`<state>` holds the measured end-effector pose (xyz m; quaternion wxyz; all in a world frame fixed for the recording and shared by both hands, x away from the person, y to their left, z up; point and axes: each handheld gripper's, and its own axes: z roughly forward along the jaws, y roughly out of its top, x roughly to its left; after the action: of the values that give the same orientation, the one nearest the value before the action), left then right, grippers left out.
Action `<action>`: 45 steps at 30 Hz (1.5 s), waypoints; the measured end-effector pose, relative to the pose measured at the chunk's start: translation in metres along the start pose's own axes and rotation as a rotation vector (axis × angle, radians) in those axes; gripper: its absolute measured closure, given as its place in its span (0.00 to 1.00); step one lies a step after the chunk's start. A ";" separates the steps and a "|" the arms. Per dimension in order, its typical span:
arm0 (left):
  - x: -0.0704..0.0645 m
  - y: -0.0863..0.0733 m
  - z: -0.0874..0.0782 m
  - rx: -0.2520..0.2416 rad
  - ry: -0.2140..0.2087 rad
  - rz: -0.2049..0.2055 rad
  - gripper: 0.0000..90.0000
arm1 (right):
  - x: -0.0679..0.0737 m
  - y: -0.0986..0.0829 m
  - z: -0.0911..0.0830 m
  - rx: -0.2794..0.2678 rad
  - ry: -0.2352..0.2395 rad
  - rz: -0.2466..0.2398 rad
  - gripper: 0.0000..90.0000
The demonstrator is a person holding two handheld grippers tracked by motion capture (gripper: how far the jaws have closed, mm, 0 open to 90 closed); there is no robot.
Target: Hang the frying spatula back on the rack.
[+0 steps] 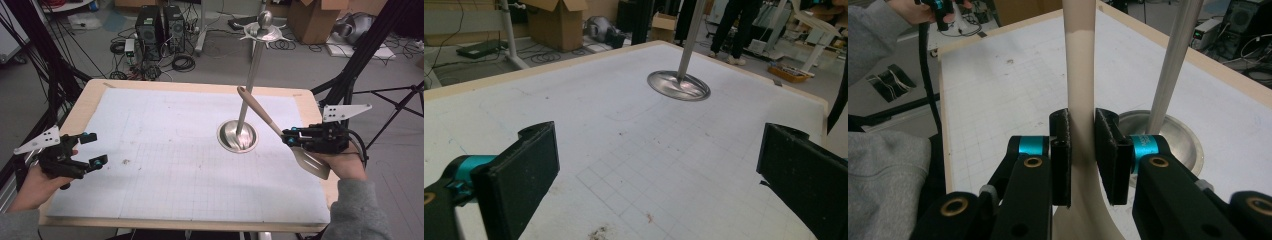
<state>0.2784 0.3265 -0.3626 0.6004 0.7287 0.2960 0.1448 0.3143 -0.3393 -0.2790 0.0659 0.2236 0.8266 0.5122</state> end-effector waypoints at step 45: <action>-0.001 -0.001 -0.006 -0.016 0.005 -0.005 0.04 | -0.018 0.020 -0.030 -0.064 -0.021 0.001 0.87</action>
<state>0.2739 0.3308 -0.3624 0.6058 0.7228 0.2980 0.1475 0.3263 -0.3646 -0.2494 0.0815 0.2272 0.8089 0.5360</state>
